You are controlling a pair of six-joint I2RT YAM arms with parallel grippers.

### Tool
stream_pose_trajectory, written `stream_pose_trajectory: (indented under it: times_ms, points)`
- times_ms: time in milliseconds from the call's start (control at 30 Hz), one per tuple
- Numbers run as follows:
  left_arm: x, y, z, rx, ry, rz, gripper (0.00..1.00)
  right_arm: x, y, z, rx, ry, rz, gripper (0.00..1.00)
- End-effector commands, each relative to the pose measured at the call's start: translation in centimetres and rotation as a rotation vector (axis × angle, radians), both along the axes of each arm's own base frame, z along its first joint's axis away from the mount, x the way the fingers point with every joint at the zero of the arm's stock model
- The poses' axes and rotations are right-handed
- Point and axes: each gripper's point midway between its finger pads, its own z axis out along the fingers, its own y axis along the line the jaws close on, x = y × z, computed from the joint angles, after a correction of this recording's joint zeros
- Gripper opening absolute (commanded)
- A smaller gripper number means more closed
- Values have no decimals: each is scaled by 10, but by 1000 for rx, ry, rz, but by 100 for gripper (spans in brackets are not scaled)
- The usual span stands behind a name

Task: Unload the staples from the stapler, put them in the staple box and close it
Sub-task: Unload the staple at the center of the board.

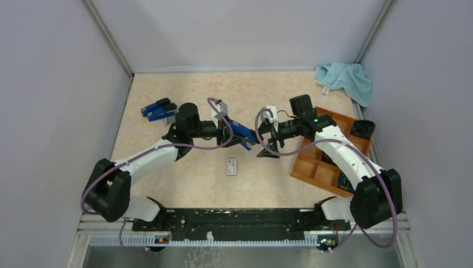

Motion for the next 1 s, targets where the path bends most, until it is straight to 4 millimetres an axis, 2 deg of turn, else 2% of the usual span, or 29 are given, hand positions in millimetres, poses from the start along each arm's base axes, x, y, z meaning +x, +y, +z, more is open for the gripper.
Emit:
stream_pose_trajectory:
  times_ms: [0, 267, 367, 433, 533, 567, 633, 733, 800, 867, 967]
  points:
    - [-10, -8, 5, 68, -93, -58, 0, -3, 12, 17, 44, -82, 49, 86]
    - [-14, -17, 7, 98, -123, -78, 0, -11, 25, 7, 10, -37, 93, 62]
    - [-14, -16, 8, 103, -128, -77, 0, -11, 27, 3, 2, -19, 92, 49]
    - [-13, -16, 9, 105, -133, -73, 0, -10, 28, 3, -2, -8, 86, 36]
    - [-12, -16, 10, 103, -137, -66, 0, -8, 29, 4, -3, 17, 63, 4]
    - [-11, -16, 11, 100, -134, -59, 2, -8, 29, 5, 0, 29, 56, 0]
    - [-8, -16, 15, 76, -125, -29, 17, -10, 31, 10, 23, 54, 52, 0]
    - [-13, -12, 13, 9, -82, 3, 55, -8, 35, 21, 86, 87, 28, 0]
    - [-19, -9, 22, -78, -89, 14, 73, -9, 34, 30, 128, 114, 16, 0]
    - [-26, -2, 28, -155, -78, 38, 88, -10, 32, 36, 168, 146, 11, 0]
    - [-33, 9, 34, -239, -69, 85, 98, -9, 25, 47, 229, 193, -4, 0]
